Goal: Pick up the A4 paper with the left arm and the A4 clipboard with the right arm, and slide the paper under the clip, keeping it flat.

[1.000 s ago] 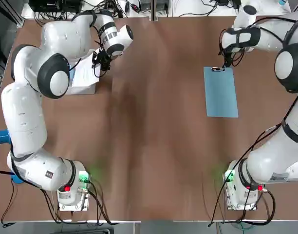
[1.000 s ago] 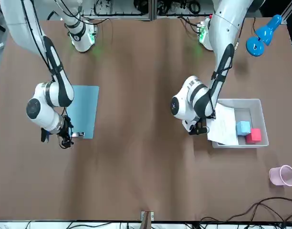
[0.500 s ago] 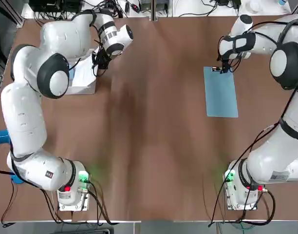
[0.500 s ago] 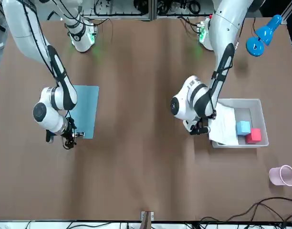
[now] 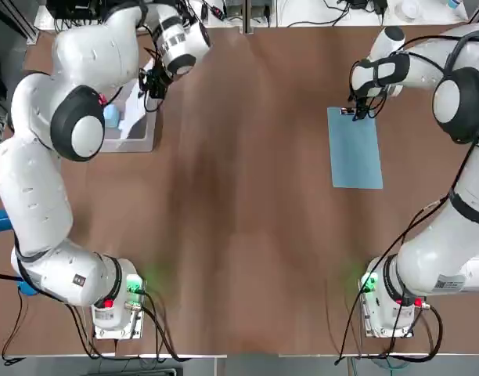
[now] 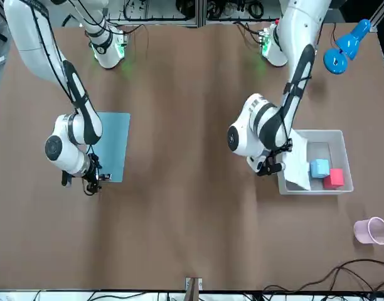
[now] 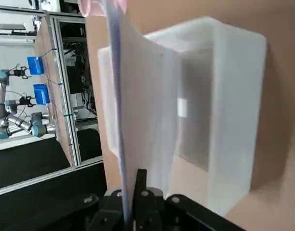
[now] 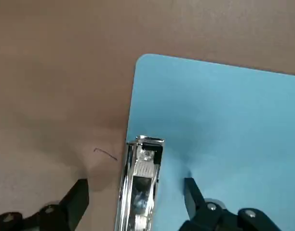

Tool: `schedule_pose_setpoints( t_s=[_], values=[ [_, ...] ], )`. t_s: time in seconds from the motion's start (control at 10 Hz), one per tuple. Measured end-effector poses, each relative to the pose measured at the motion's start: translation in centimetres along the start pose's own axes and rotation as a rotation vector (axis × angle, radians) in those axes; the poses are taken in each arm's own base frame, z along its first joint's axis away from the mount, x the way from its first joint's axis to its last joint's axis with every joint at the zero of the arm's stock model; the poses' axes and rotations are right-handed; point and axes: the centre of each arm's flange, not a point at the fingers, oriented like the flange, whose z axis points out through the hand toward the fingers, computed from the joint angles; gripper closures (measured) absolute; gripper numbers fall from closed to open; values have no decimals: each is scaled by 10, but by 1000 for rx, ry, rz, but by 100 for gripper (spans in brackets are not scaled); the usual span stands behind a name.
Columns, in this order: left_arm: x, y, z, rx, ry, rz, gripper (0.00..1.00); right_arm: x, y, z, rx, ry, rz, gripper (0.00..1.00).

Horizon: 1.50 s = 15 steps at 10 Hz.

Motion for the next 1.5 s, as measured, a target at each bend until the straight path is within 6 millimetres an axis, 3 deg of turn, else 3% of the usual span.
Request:
schedule_pose_setpoints(
  t_s=[0.3,0.6,0.7,0.9,1.0,1.5],
  values=[
    [18,-52,-21,-19,-10,-31,98,0,1,1,-9,-1,1,17],
    [45,-130,-34,-194,-96,-96,99,-1,2,2,-14,-2,2,23],
    [50,-147,-34,-249,-119,-114,99,-2,2,2,-14,-2,4,26],
    [51,-152,-34,-303,-149,-123,99,-8,1,1,-13,-2,20,28],
    [52,-159,-34,-337,-167,-133,99,-10,0,0,-12,-2,24,35],
    [57,-227,-25,-531,-248,-232,99,-12,-2,-2,-1,-1,35,53]
  ],
)
